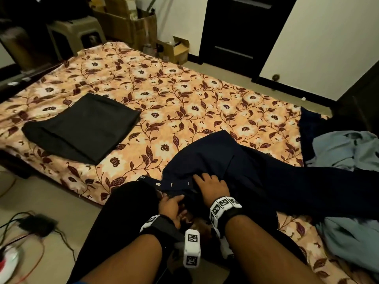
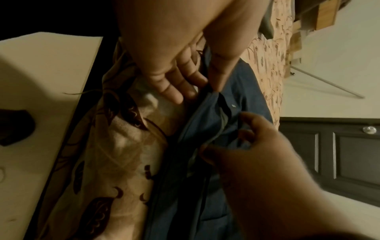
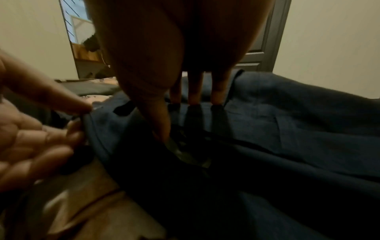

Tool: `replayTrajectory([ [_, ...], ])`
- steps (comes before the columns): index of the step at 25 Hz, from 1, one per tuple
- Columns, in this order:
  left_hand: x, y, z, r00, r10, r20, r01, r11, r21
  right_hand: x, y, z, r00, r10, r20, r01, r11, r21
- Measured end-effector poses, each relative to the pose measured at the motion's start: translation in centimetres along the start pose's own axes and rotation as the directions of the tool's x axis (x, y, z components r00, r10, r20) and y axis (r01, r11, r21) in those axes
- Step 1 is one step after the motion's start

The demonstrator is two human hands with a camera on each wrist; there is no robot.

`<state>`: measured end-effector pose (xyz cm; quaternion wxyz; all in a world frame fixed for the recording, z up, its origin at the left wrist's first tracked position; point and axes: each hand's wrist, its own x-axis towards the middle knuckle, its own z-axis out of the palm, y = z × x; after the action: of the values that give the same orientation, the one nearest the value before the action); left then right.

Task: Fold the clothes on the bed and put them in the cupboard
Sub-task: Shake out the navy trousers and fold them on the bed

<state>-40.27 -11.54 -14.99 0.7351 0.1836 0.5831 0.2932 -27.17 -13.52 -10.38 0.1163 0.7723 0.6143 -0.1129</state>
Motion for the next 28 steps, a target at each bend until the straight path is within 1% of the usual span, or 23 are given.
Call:
replayTrajectory([
  [2, 0.5, -0.1, 0.1, 0.996, 0.026, 0.082, -0.025, 1.0, -0.006, -0.2, 0.9, -0.2, 0.997, 0.068, -0.04, -0.069, 0.997, -0.041],
  [3, 0.8, -0.3, 0.2, 0.996, 0.057, 0.067, -0.057, 0.998, 0.005, -0.4, 1.6, -0.6, 0.996, 0.08, -0.033, -0.081, 0.996, -0.03],
  [4, 0.8, -0.4, 0.3, 0.996, 0.078, 0.035, -0.078, 0.997, 0.021, -0.8, 2.2, -1.3, 0.995, 0.094, -0.034, -0.094, 0.996, 0.01],
  [5, 0.8, -0.5, 0.4, 0.995, 0.098, 0.019, -0.098, 0.995, 0.023, -1.2, 2.7, -2.0, 0.991, 0.114, -0.068, -0.109, 0.991, 0.075],
  [6, 0.6, -0.4, 0.5, 0.994, 0.107, 0.02, -0.107, 0.994, 0.006, -1.6, 3.1, -3.1, 0.98, 0.146, -0.137, -0.123, 0.979, 0.163],
  [7, 0.6, -0.2, 0.5, 0.992, 0.127, 0.027, -0.126, 0.992, -0.021, -2.1, 3.6, -4.2, 0.95, 0.203, -0.238, -0.135, 0.953, 0.272],
  [8, 0.2, 0.5, 0.6, 0.986, 0.162, 0.027, -0.162, 0.987, -0.024, -2.7, 4.1, -5.4, 0.888, 0.298, -0.349, -0.144, 0.903, 0.404],
  [9, 0.0, 1.3, 0.6, 0.973, 0.229, 0.004, -0.229, 0.973, 0.016, -3.3, 5.0, -6.6, 0.794, 0.415, -0.445, -0.14, 0.836, 0.53],
  [10, -0.6, 2.3, 0.6, 0.942, 0.334, -0.013, -0.332, 0.94, 0.079, -4.1, 5.9, -8.1, 0.683, 0.532, -0.501, -0.116, 0.755, 0.645],
  [11, -1.2, 3.2, 0.6, 0.892, 0.453, 0.0, -0.449, 0.883, 0.135, -4.9, 7.0, -9.6, 0.567, 0.644, -0.514, -0.072, 0.661, 0.747],
  [12, -2.0, 4.1, 0.5, 0.837, 0.546, 0.044, -0.544, 0.82, 0.179, -5.7, 8.1, -10.8, 0.476, 0.738, -0.479, -0.019, 0.553, 0.833],
  [13, -2.8, 4.7, 0.6, 0.783, 0.613, 0.099, -0.619, 0.755, 0.219, -6.6, 8.9, -11.6, 0.433, 0.802, -0.413, 0.02, 0.449, 0.893],
  [14, -3.5, 4.9, 0.6, 0.746, 0.65, 0.144, -0.664, 0.706, 0.246, -7.4, 9.2, -11.8, 0.431, 0.831, -0.353, 0.038, 0.374, 0.927],
  [15, -4.1, 4.9, 0.5, 0.715, 0.675, 0.185, -0.698, 0.672, 0.248, -8.3, 9.1, -11.4, 0.445, 0.831, -0.334, 0.041, 0.354, 0.934],
  [16, -4.2, 4.7, 0.5, 0.702, 0.681, 0.209, -0.712, 0.66, 0.238, -9.1, 8.7, -10.7, 0.475, 0.809, -0.347, 0.041, 0.373, 0.927],
  [17, -4.3, 4.5, 0.3, 0.704, 0.677, 0.215, -0.71, 0.665, 0.232, -9.7, 8.2, -9.7, 0.526, 0.761, -0.38, 0.053, 0.416, 0.908],
  [19, -4.8, 4.3, 0.3, 0.731, 0.647, 0.218, -0.682, 0.704, 0.199, -10.6, 8.0, -7.7, 0.657, 0.617, -0.433, 0.066, 0.525, 0.848],
  [21, -6.1, 4.7, 0.3, 0.741, 0.624, 0.247, -0.665, 0.734, 0.139, -10.7, 8.3, -6.0, 0.781, 0.468, -0.414, 0.047, 0.618, 0.785],
  [22, -7.0, 5.3, 0.4, 0.737, 0.617, 0.274, -0.662, 0.741, 0.112, -10.7, 8.5, -5.5, 0.826, 0.384, -0.412, 0.053, 0.675, 0.735],
  [23, -8.0, 5.9, 0.5, 0.73, 0.609, 0.309, -0.66, 0.745, 0.091, -10.8, 8.5, -5.2, 0.848, 0.311, -0.429, 0.085, 0.719, 0.689],
  [24, -9.0, 6.4, 0.5, 0.715, 0.604, 0.352, -0.666, 0.742, 0.08, -10.8, 8.5, -5.1, 0.848, 0.264, -0.459, 0.133, 0.733, 0.667],
  [25, -9.9, 6.7, 0.6, 0.697, 0.601, 0.392, -0.674, 0.735, 0.072, -10.9, 8.5, -5.2, 0.83, 0.244, -0.502, 0.189, 0.724, 0.664],
  [28, -12.5, 7.6, 1.1, 0.644, 0.572, 0.509, -0.69, 0.721, 0.062, -11.5, 7.9, -6.3, 0.749, 0.296, -0.593, 0.342, 0.594, 0.728],
])
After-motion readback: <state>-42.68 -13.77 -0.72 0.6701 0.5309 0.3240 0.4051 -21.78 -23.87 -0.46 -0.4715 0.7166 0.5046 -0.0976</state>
